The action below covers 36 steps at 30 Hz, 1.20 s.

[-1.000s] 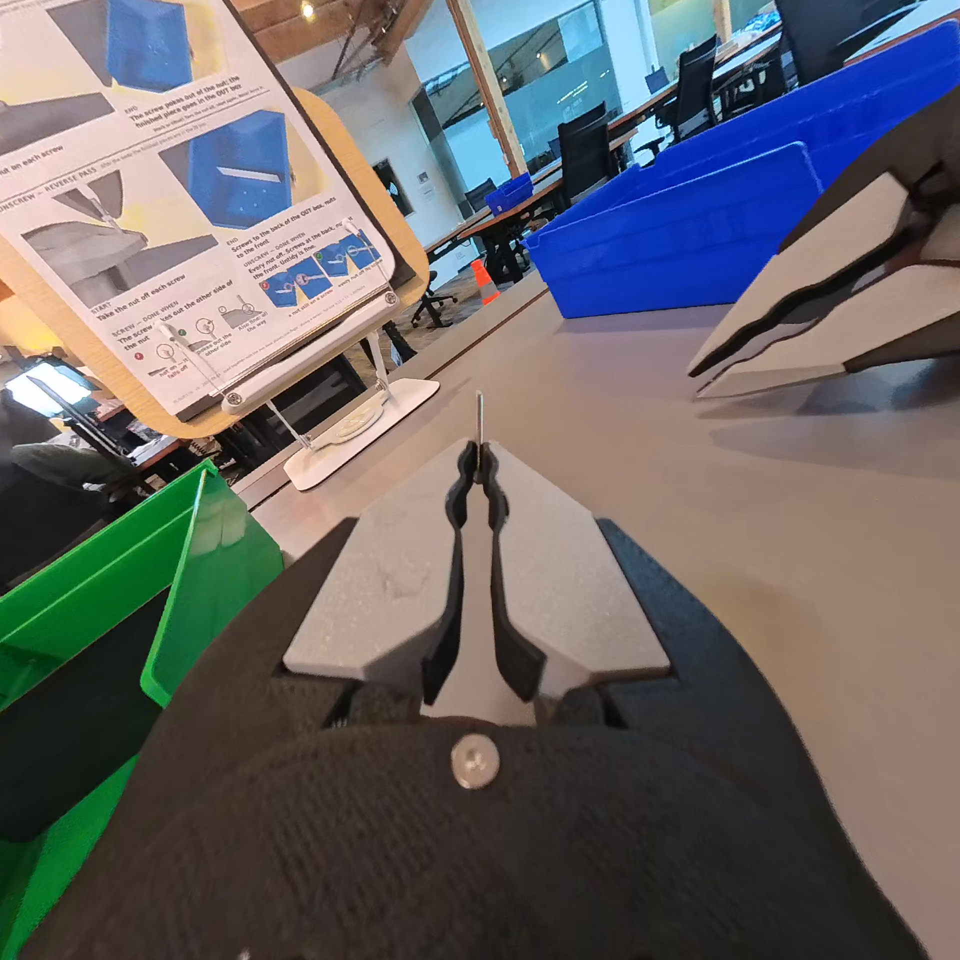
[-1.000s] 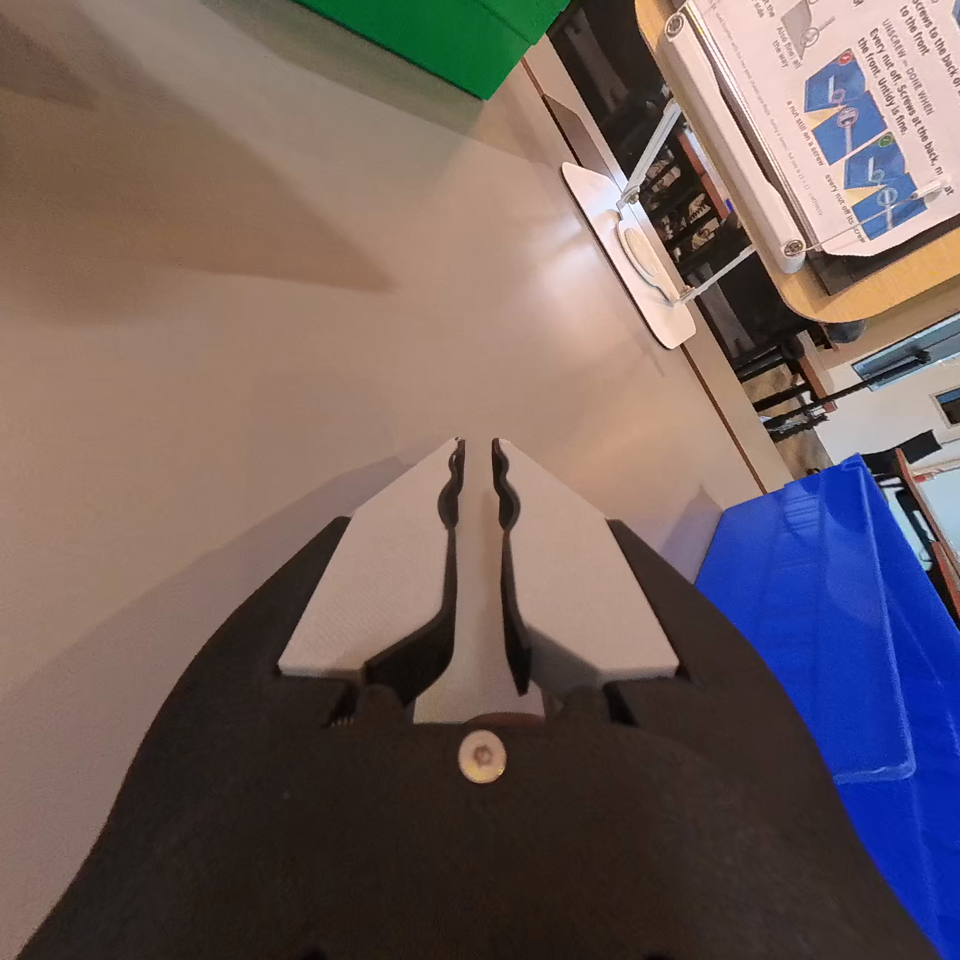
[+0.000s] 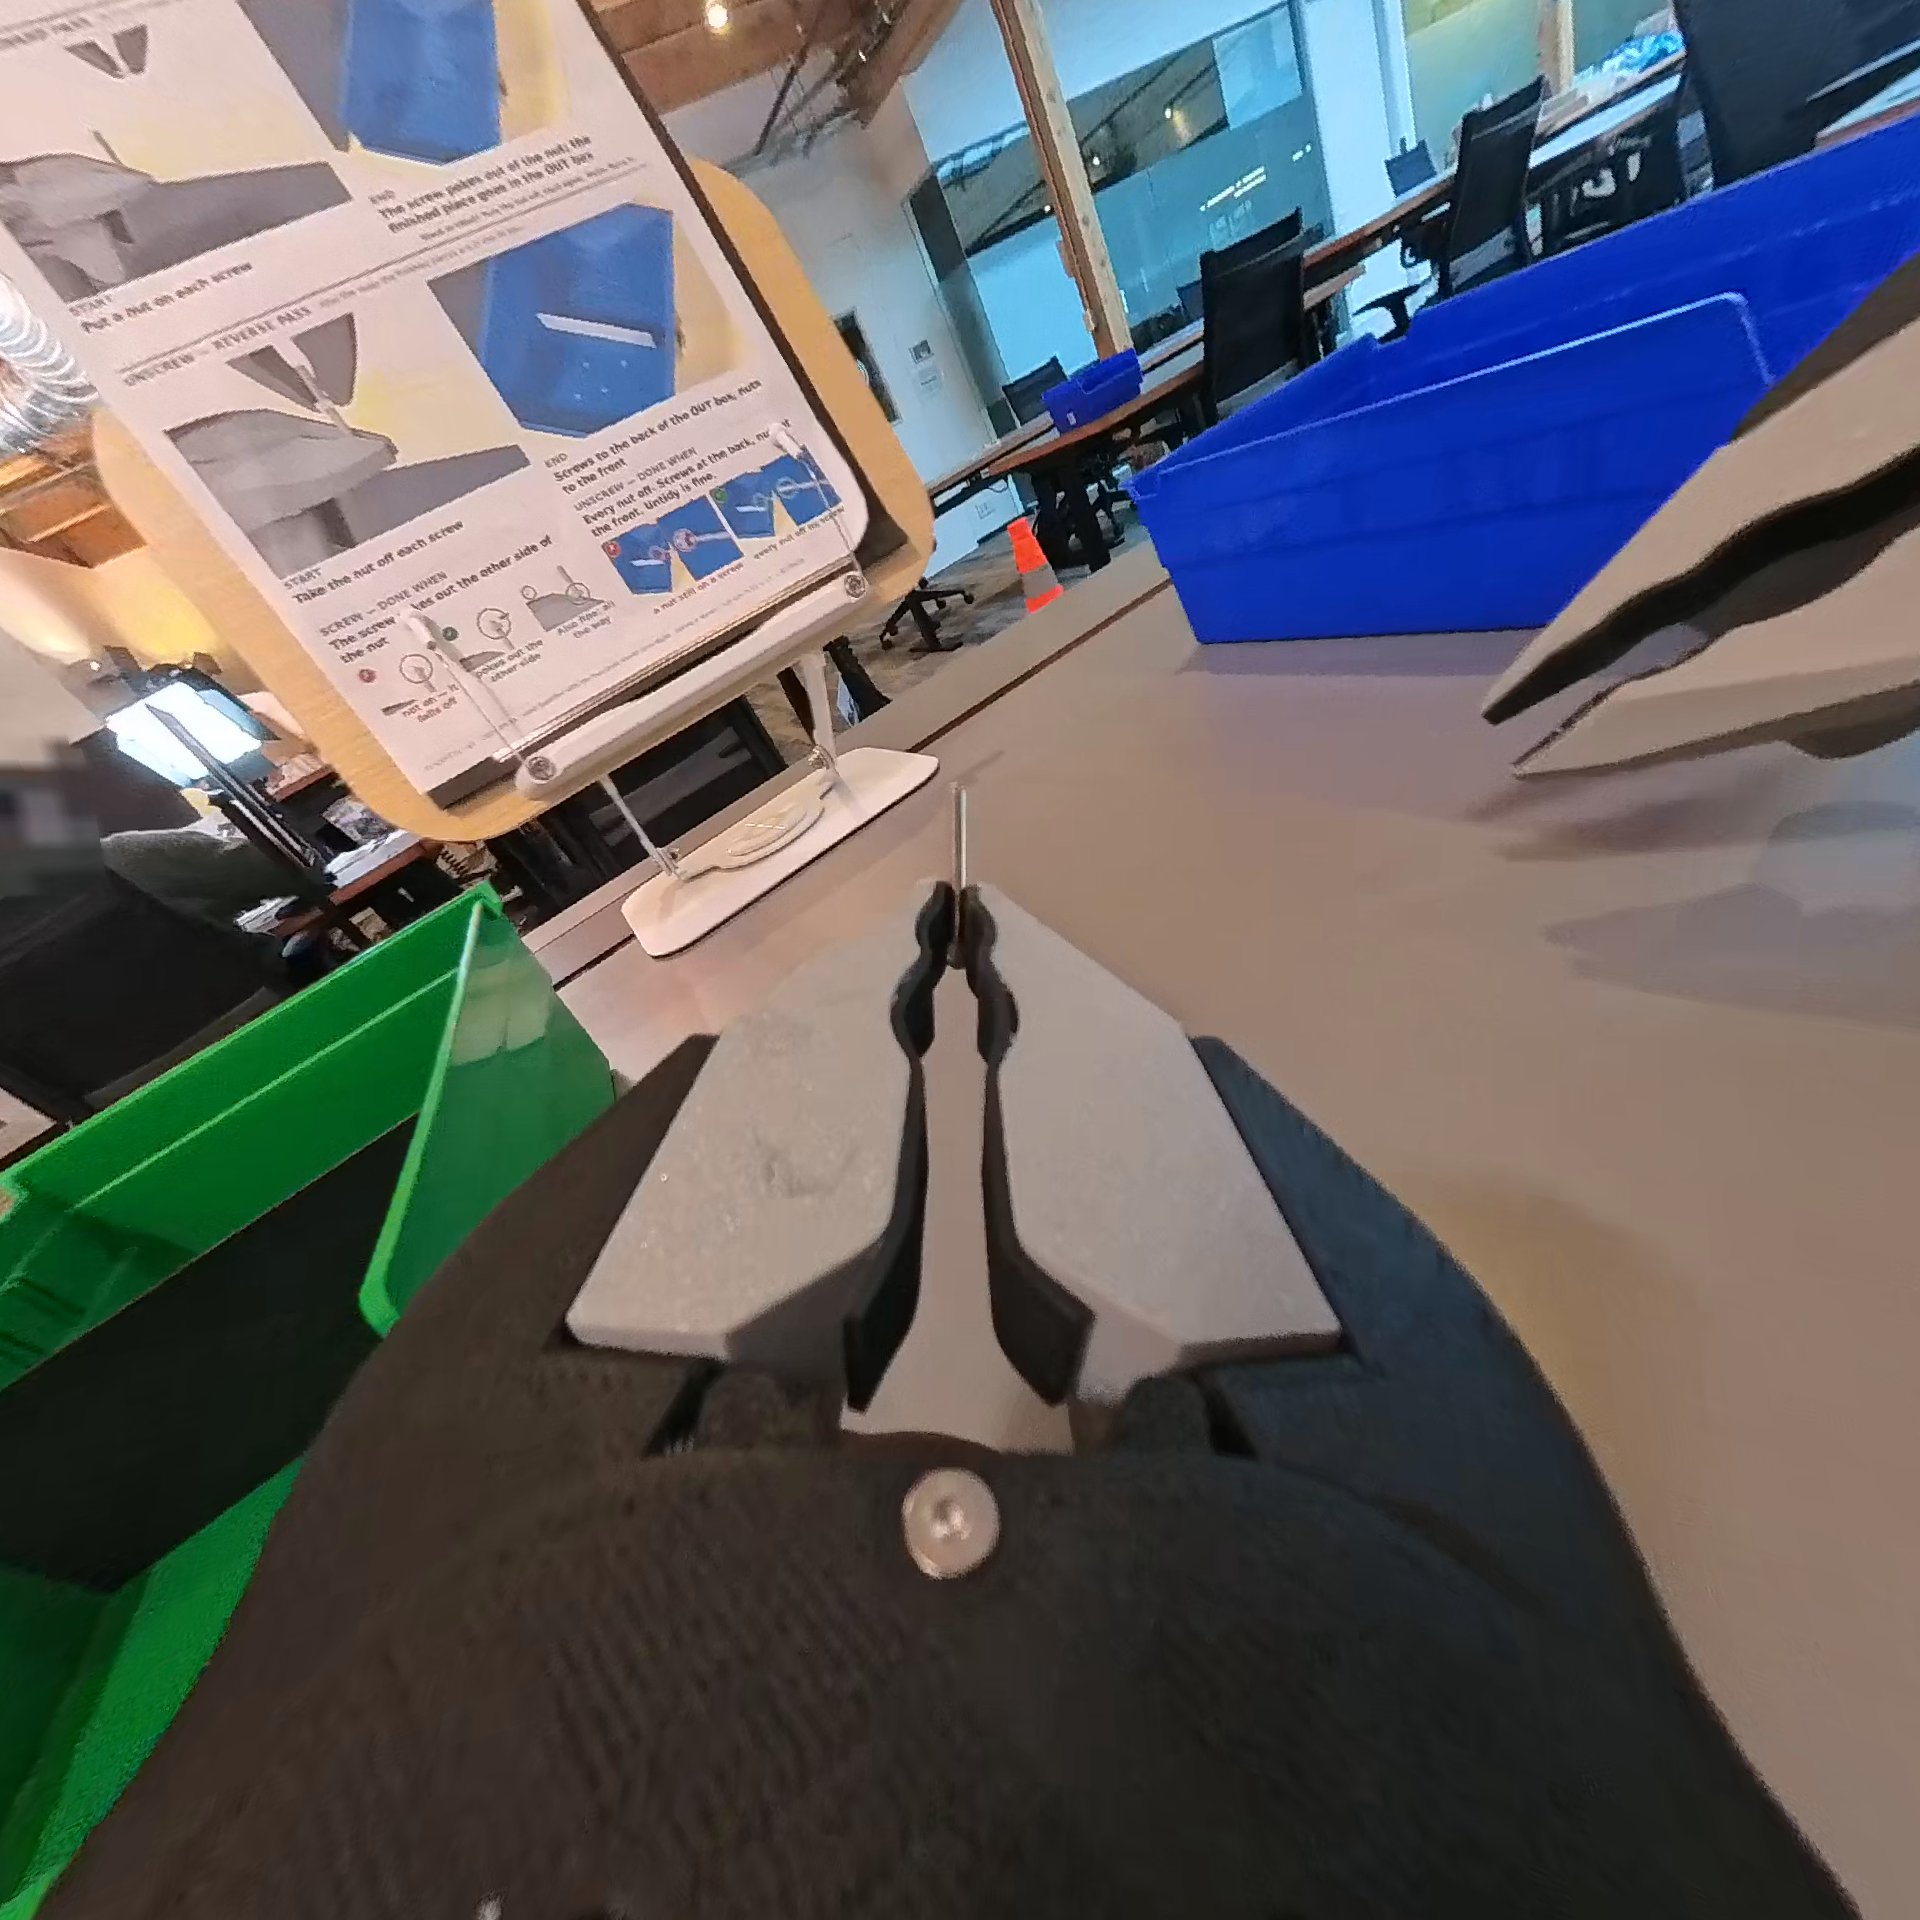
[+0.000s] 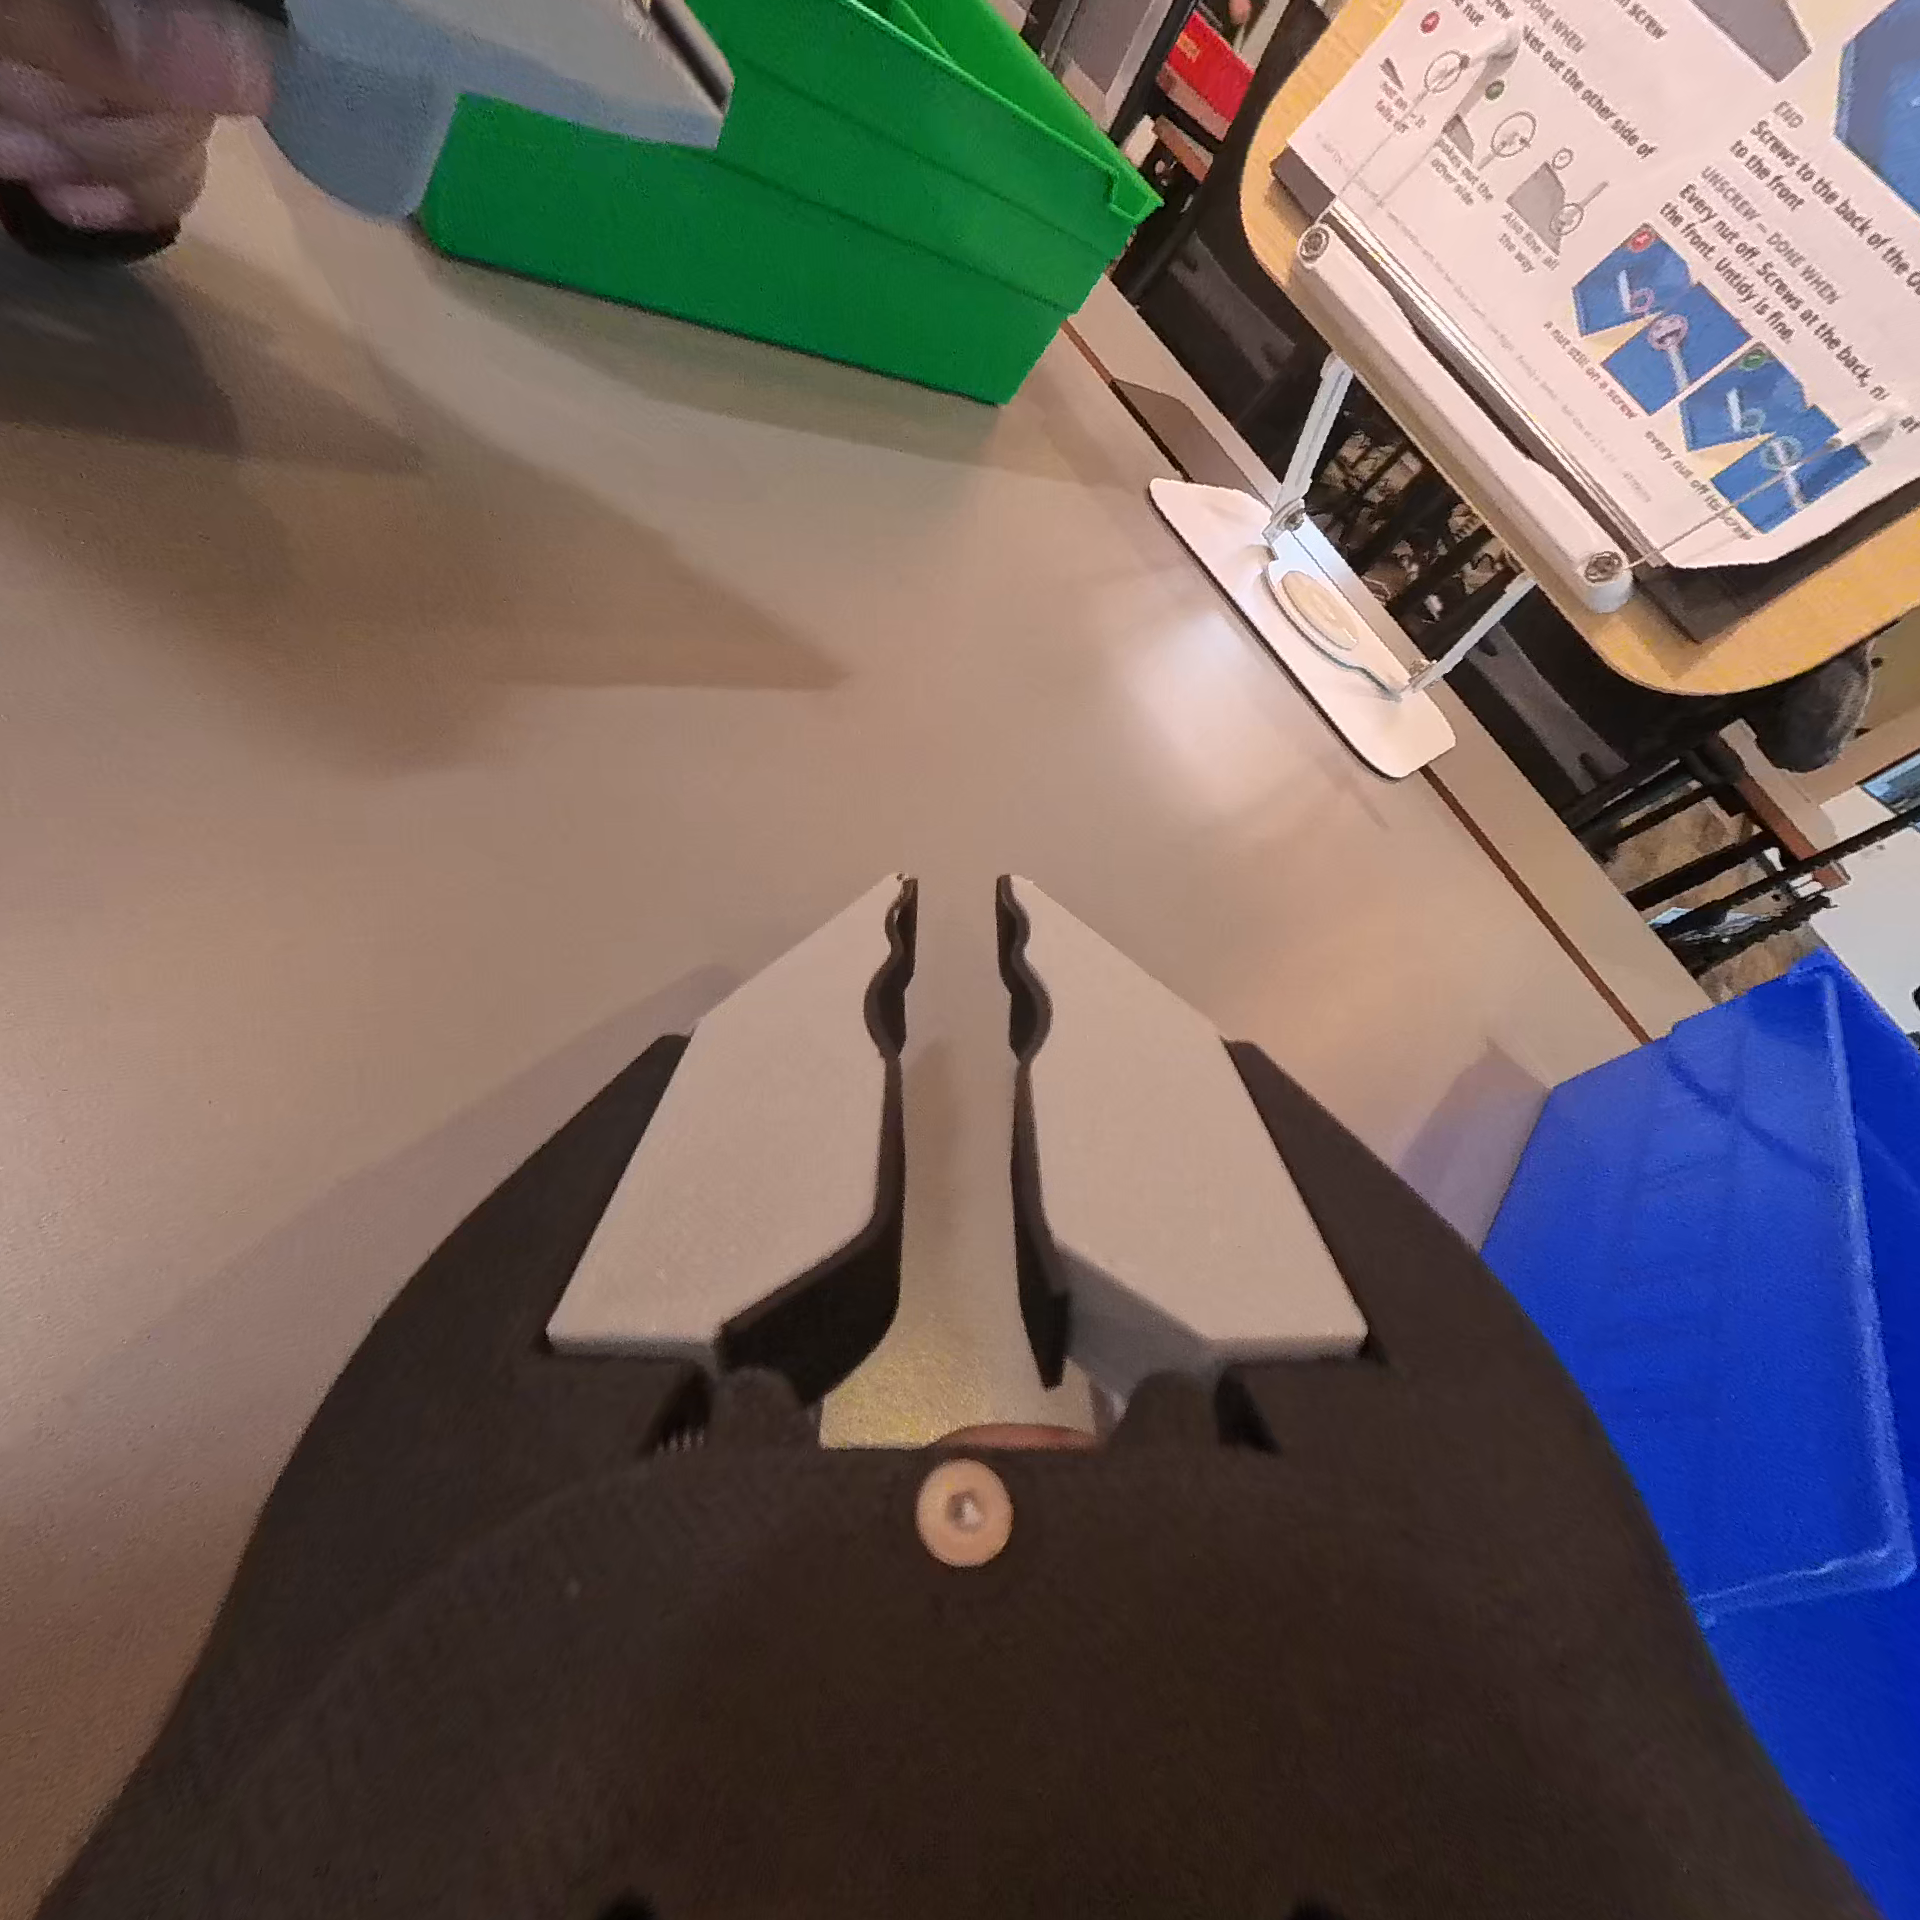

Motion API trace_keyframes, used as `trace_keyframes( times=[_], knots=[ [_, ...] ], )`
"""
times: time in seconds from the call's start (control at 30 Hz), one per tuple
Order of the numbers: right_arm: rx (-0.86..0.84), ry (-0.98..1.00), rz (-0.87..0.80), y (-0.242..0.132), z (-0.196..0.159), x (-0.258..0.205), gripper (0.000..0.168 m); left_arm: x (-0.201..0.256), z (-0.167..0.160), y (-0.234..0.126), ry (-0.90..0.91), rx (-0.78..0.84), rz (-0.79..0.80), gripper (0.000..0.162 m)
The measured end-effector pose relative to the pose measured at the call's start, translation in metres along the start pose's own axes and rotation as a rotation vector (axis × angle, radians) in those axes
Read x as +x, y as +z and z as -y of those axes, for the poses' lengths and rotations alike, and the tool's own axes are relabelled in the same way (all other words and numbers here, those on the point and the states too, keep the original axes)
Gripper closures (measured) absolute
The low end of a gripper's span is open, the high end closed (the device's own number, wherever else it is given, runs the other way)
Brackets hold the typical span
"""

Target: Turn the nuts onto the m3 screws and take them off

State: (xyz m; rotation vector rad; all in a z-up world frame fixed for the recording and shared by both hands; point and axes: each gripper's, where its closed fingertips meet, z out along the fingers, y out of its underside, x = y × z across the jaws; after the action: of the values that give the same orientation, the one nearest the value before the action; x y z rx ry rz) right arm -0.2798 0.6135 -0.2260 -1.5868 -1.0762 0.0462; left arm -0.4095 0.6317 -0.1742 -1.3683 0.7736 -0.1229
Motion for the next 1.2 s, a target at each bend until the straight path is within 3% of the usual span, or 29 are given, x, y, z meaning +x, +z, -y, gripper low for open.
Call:
trace_keyframes(
  times=[0.93,1.2],
  knots=[
    [-0.007,-0.005,-0.041,-0.004,-0.001,0.003,0.149,-0.012,-0.002,-0.004,-0.012,-0.01,0.074,0.162],
    [0.004,0.123,-0.054,-0.009,-0.003,0.016,0.148,-0.01,-0.011,0.0,0.074,-0.087,0.114,0.162]
  ],
)
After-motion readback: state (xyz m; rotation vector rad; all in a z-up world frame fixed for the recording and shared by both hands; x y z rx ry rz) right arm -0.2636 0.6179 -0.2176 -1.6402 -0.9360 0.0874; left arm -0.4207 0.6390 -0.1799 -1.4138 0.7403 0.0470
